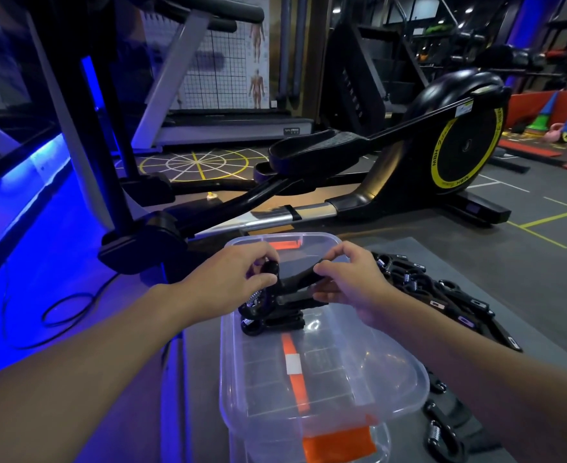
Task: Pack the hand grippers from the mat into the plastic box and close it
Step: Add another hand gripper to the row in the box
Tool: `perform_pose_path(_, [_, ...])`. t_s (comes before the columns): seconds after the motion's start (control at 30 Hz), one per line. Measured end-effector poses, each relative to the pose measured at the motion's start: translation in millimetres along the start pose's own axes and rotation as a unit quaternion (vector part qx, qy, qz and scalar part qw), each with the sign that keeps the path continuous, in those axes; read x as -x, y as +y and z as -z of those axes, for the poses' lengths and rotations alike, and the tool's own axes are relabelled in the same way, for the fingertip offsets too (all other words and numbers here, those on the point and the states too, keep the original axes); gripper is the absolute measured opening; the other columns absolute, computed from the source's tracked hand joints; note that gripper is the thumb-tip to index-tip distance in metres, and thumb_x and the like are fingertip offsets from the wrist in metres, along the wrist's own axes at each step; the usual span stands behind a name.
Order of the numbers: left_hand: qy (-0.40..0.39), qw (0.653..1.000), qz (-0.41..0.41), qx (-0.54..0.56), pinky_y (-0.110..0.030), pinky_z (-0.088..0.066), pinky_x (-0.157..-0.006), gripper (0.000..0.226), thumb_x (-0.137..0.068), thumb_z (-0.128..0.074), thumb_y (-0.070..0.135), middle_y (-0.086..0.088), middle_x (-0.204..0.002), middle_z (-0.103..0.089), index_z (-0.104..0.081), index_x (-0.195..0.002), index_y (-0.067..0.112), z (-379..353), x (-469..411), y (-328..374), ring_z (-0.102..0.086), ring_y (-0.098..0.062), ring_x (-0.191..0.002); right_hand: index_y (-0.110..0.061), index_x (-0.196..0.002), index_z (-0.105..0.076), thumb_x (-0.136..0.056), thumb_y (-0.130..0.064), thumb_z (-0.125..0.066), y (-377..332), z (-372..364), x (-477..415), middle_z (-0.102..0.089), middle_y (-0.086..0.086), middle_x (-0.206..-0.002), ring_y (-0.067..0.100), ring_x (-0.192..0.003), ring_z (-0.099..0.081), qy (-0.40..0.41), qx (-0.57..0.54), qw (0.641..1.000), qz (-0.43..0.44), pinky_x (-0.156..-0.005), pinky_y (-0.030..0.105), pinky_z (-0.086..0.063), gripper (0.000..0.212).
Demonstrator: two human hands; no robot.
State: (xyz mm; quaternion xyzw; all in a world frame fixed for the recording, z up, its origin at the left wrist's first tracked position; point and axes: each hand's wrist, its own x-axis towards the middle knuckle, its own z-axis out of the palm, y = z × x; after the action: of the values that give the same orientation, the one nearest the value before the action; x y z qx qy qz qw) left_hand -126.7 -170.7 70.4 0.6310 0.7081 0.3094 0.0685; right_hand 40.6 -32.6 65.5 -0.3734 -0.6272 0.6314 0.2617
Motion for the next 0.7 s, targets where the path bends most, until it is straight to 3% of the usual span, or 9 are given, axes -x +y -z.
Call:
perform_pose_path(0.13, [0.010,1.000,0.005,0.006,-0.032,-0.053,-0.074,0.015,-0.090,-0.065,0.027,0.006,-0.088,-0.060,-0.063,-0.104,0.031,-2.0,-2.6,-2.0,-0.058,-0.013,-0.078,-0.008,-0.092,-0.051,-0.088,0.004,-0.059,4.3,-3.3,-6.3,-0.066,0.024,-0.082,0.035,-0.069,-0.070,0.021,-0.034,0.999,-0.019,-0.063,0.040,-0.062,0.015])
perform_pose_path(0.23, [0.023,1.000,0.021,0.002,-0.036,-0.054,-0.076,0.013,-0.090,-0.060,0.027,0.010,-0.086,-0.062,-0.065,-0.100,0.032,-2.3,-2.4,-8.9,-0.060,-0.010,-0.079,-0.007,-0.090,-0.051,-0.087,0.004,-0.059,13.4,-3.4,-14.0,-0.067,0.028,-0.096,0.038,-0.079,-0.072,0.055,-0.017,0.998,-0.010,-0.063,0.039,-0.062,0.014])
perform_pose_path(0.33, [0.031,0.998,0.058,-0.021,-0.039,-0.053,-0.077,0.016,-0.089,-0.055,0.031,0.015,-0.087,-0.061,-0.064,-0.102,0.033,-3.9,0.2,-18.7,-0.058,-0.005,-0.078,-0.008,-0.086,-0.050,-0.087,0.004,-0.058,27.1,-3.8,-23.2,-0.066,0.026,-0.097,0.038,-0.078,-0.072,0.101,-0.020,0.995,-0.006,-0.067,0.043,-0.062,0.014])
perform_pose_path(0.43, [-0.002,0.993,0.088,-0.073,-0.040,-0.051,-0.086,0.034,-0.086,-0.046,0.040,0.015,-0.103,-0.059,-0.062,-0.113,0.029,-6.7,5.7,-29.1,-0.058,-0.009,-0.093,-0.009,-0.082,-0.049,-0.085,0.004,-0.058,47.1,-8.7,-33.7,-0.064,0.022,-0.091,0.037,-0.073,-0.070,0.138,-0.020,0.990,-0.013,-0.071,0.048,-0.061,0.016])
perform_pose_path(0.53, [-0.040,0.984,0.109,-0.136,-0.038,-0.049,-0.086,0.035,-0.091,-0.046,0.039,0.010,-0.122,-0.054,-0.058,-0.121,0.026,-11.0,9.1,-41.9,-0.054,-0.014,-0.110,-0.009,-0.078,-0.048,-0.082,0.003,-0.058,74.1,-15.3,-44.6,-0.061,0.020,-0.086,0.035,-0.069,-0.068,0.163,-0.011,0.986,-0.027,-0.070,0.049,-0.061,0.016])
perform_pose_path(0.63, [-0.057,0.973,0.130,-0.182,-0.032,-0.040,-0.077,0.040,-0.094,-0.046,0.041,0.010,-0.132,-0.046,-0.051,-0.130,0.026,-13.9,9.9,-48.8,-0.048,-0.014,-0.113,-0.009,-0.077,-0.048,-0.082,0.004,-0.058,102.7,-21.6,-54.0,-0.060,0.020,-0.086,0.032,-0.067,-0.065,0.172,-0.002,0.984,-0.051,-0.067,0.047,-0.061,0.017])
perform_pose_path(0.7, [-0.078,0.967,0.136,-0.200,-0.033,-0.040,-0.079,0.045,-0.094,-0.044,0.043,0.008,-0.138,-0.041,-0.045,-0.136,0.025,-17.0,10.8,-52.1,-0.049,-0.016,-0.112,-0.009,-0.077,-0.048,-0.081,0.004,-0.058,117.6,-25.8,-61.3,-0.060,0.021,-0.086,0.031,-0.067,-0.063,0.171,0.002,0.983,-0.061,-0.065,0.045,-0.061,0.018])
